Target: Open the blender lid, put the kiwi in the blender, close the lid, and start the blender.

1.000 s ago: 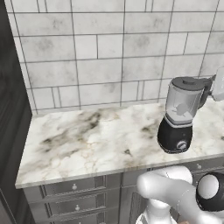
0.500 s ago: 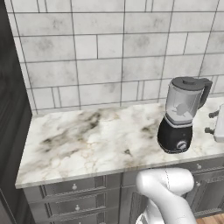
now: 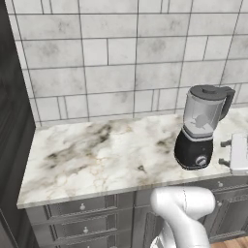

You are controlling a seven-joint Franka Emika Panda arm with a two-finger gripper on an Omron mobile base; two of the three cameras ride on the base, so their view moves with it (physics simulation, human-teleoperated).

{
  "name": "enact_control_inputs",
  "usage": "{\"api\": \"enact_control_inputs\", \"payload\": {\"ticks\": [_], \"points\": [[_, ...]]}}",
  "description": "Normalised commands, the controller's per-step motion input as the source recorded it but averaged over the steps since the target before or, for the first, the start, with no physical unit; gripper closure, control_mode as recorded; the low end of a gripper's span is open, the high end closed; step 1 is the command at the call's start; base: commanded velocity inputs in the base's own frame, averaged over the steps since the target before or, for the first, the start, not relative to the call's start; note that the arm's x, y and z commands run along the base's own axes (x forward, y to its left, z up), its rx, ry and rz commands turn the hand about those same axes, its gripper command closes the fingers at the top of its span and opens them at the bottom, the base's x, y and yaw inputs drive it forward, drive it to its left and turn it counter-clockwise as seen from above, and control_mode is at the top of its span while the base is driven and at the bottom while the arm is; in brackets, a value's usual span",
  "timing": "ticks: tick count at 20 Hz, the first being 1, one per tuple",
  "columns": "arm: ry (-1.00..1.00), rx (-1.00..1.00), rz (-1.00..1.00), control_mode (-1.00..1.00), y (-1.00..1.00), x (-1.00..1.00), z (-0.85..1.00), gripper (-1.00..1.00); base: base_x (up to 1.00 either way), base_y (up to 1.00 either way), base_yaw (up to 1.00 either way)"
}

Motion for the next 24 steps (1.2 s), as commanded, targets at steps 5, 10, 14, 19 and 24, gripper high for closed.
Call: {"api": "enact_control_inputs", "payload": {"ticks": [5, 10, 14, 19, 24], "points": [[0.04, 0.05, 0.13, -1.0, 0.0, 0.02, -0.45, -1.0, 0.0, 0.0, 0.0], [0.0, 0.0, 0.0, -1.0, 0.0, 0.19, -0.27, -1.0, 0.0, 0.0, 0.0], [0.0, 0.0, 0.0, -1.0, 0.0, 0.23, -0.21, -1.0, 0.0, 0.0, 0.0], [0.0, 0.0, 0.0, -1.0, 0.0, 0.18, -0.18, -1.0, 0.0, 0.0, 0.0], [0.0, 0.0, 0.0, -1.0, 0.0, 0.15, -0.18, -1.0, 0.0, 0.0, 0.0]]}}
